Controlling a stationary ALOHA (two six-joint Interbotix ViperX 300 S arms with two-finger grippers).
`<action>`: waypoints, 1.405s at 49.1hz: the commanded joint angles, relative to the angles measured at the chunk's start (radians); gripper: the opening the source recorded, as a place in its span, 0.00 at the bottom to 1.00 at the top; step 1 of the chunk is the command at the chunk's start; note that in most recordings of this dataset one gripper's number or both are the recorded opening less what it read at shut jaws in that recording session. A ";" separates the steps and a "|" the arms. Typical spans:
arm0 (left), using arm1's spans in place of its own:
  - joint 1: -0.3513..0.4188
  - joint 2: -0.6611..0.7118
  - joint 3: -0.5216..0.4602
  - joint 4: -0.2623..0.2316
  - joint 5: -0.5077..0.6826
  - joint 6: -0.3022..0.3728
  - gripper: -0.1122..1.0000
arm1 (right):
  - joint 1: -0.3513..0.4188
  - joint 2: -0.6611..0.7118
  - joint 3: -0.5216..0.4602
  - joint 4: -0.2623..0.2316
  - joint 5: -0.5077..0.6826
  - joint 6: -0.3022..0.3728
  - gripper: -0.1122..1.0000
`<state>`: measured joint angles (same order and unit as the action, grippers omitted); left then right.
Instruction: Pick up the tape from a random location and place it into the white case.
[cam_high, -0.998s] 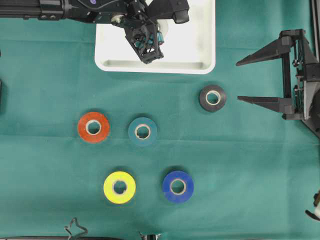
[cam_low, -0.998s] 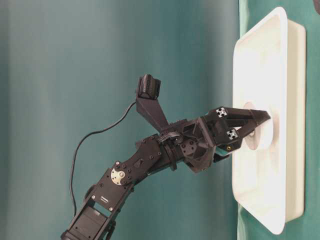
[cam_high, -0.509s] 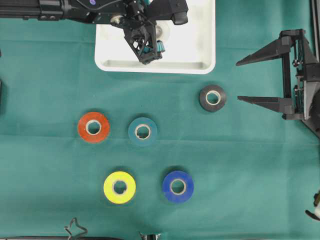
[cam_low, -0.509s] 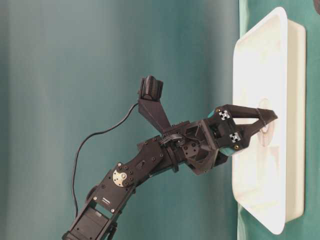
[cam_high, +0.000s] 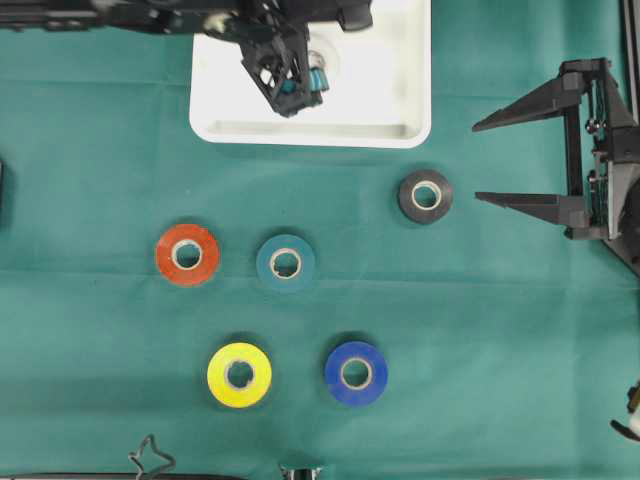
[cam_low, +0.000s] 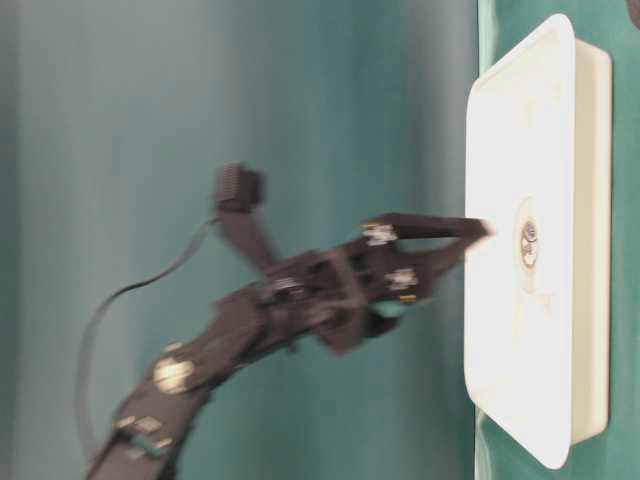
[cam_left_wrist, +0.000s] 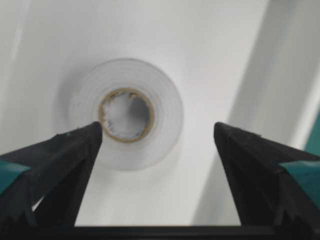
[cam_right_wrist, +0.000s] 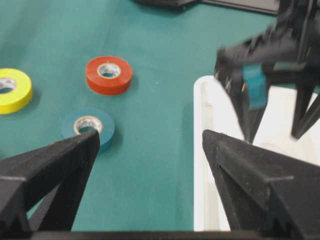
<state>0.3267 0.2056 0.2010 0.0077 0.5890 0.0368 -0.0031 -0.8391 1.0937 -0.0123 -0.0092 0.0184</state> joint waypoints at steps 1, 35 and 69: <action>0.000 -0.095 -0.034 -0.002 0.023 0.002 0.99 | 0.005 0.003 -0.031 0.000 -0.003 0.000 0.93; -0.040 -0.209 -0.035 -0.002 0.098 -0.002 0.99 | 0.005 0.003 -0.040 -0.002 0.009 0.000 0.93; -0.210 -0.258 0.038 -0.002 0.029 -0.002 0.99 | 0.005 0.003 -0.041 -0.002 0.011 0.000 0.93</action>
<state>0.1166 -0.0015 0.2393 0.0077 0.6274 0.0368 -0.0031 -0.8376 1.0815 -0.0123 0.0046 0.0184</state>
